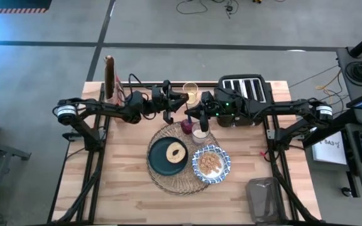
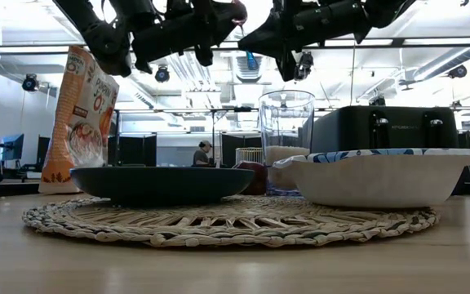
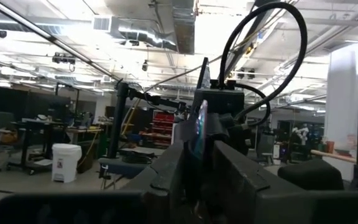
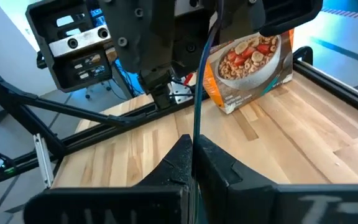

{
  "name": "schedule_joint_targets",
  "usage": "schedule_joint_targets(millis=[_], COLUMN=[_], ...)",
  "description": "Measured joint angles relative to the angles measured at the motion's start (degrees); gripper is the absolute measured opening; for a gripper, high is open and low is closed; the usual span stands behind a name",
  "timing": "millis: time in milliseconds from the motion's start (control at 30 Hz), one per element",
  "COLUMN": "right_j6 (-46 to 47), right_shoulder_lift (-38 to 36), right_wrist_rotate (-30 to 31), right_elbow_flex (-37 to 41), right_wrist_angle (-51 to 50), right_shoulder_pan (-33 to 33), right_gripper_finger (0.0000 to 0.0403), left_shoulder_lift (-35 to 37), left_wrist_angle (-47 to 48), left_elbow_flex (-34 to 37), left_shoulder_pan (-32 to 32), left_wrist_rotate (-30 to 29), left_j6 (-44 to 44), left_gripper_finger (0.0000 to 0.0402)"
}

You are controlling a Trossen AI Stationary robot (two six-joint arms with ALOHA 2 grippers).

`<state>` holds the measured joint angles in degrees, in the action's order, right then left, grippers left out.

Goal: Arrange a breakfast setting
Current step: Put the blue spoon beside the placemat

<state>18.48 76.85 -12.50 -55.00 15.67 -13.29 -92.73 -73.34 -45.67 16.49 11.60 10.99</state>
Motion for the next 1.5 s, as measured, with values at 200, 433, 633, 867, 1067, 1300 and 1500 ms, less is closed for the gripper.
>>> schedule_joint_targets(millis=[200,433,633,867,1067,1300,1500], right_j6=[1.09,4.60,12.19,14.93,19.15,28.91,40.49], right_shoulder_lift=[-2.09,-4.58,-6.63,-8.46,-10.56,-14.35,-17.85], right_wrist_rotate=[0.00,0.40,0.29,2.57,1.03,4.72,10.66], right_elbow_flex=[0.00,0.00,0.00,0.02,0.02,0.04,0.04], right_wrist_angle=[-2.19,-6.28,-13.52,-15.13,-21.51,-36.43,-49.78], right_shoulder_pan=[-0.49,-1.93,-3.39,-3.64,-3.74,-1.79,3.45], right_gripper_finger=[0.0008,0.0008,0.0008,0.0008,0.0008,0.0008,0.0008], left_shoulder_lift=[0.19,1.81,5.59,9.89,14.33,19.77,24.42], left_wrist_angle=[1.09,7.05,19.88,25.48,34.03,46.03,45.89], left_elbow_flex=[0.04,0.09,0.04,0.19,0.39,1.52,6.14], left_shoulder_pan=[0.27,0.78,1.82,3.06,3.45,3.45,3.43], left_wrist_rotate=[1.46,1.49,4.36,2.27,1.07,0.91,0.22], left_j6=[-1.49,-3.52,-8.22,-12.84,-15.84,-17.12,-16.33], left_gripper_finger=[0.0118,0.0174,0.0192,0.0189,0.0189,0.0189,0.0189])
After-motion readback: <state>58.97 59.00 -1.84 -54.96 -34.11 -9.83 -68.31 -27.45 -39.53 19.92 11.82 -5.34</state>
